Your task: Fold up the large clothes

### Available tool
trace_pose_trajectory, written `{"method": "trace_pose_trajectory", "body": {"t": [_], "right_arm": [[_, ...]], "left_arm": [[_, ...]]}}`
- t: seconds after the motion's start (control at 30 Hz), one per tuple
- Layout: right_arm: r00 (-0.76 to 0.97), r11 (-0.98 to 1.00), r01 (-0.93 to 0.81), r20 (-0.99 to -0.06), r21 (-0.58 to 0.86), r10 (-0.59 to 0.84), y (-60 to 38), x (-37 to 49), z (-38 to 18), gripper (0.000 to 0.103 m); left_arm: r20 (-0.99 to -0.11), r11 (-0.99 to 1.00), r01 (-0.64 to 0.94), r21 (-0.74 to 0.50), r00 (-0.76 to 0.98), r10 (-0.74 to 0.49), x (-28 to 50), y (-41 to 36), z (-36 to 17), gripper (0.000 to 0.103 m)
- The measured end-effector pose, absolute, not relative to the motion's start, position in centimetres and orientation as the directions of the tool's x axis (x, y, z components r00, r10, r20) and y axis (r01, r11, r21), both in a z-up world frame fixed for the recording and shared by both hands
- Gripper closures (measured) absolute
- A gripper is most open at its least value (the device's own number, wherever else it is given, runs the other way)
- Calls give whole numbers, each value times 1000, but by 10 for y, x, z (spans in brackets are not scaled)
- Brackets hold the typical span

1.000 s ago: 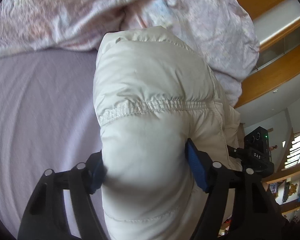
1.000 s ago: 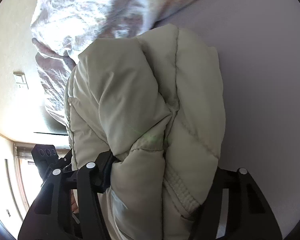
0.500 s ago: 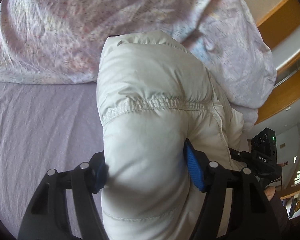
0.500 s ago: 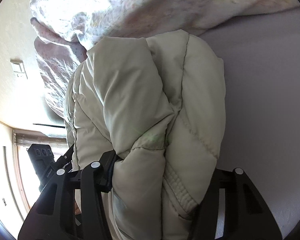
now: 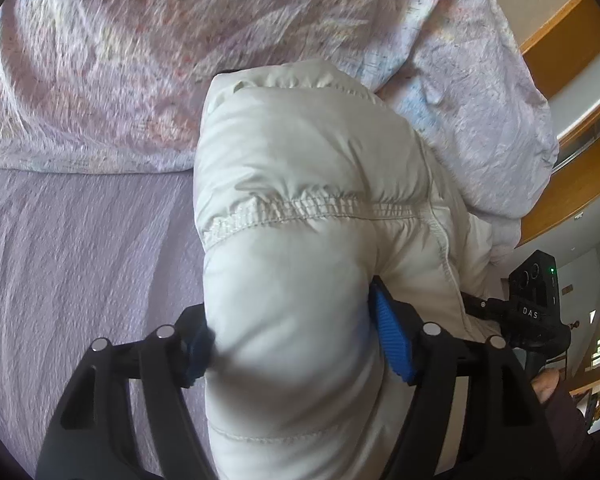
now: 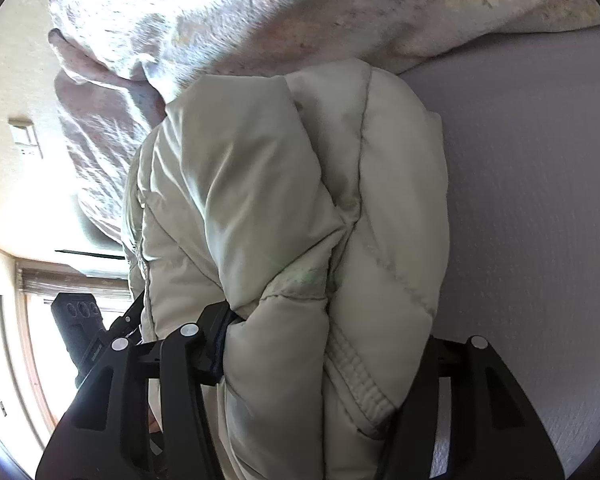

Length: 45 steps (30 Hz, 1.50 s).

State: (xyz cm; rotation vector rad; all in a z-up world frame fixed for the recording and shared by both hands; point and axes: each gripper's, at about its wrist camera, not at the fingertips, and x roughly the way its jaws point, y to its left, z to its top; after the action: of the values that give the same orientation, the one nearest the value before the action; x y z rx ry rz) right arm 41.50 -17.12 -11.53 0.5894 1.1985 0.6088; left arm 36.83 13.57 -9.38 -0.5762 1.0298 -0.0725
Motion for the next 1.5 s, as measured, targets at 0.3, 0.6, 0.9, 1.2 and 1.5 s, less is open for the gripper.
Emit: {"method": "trace_pose_trajectory", "body": {"t": [0.3, 0.6, 0.9, 1.2, 1.5], "right_arm": [[274, 752, -103, -708, 651, 651, -168, 408, -113, 29], [289, 787, -104, -738, 608, 609, -169, 407, -108, 17], [425, 874, -140, -769, 465, 477, -190, 375, -59, 16], [585, 919, -228, -710, 321, 393, -172, 327, 4, 37], [501, 913, -329, -774, 243, 387, -122, 304, -24, 56]], "left_arm": [[-806, 865, -227, -448, 522, -280, 367, 136, -97, 25], [-837, 907, -240, -347, 515, -184, 372, 129, -86, 13], [-844, 938, -253, -238, 532, -71, 369, 120, -64, 13], [-809, 964, -224, -141, 587, 18, 339, 89, -27, 13], [-845, 970, -226, -87, 532, 48, 319, 58, -42, 13]]}}
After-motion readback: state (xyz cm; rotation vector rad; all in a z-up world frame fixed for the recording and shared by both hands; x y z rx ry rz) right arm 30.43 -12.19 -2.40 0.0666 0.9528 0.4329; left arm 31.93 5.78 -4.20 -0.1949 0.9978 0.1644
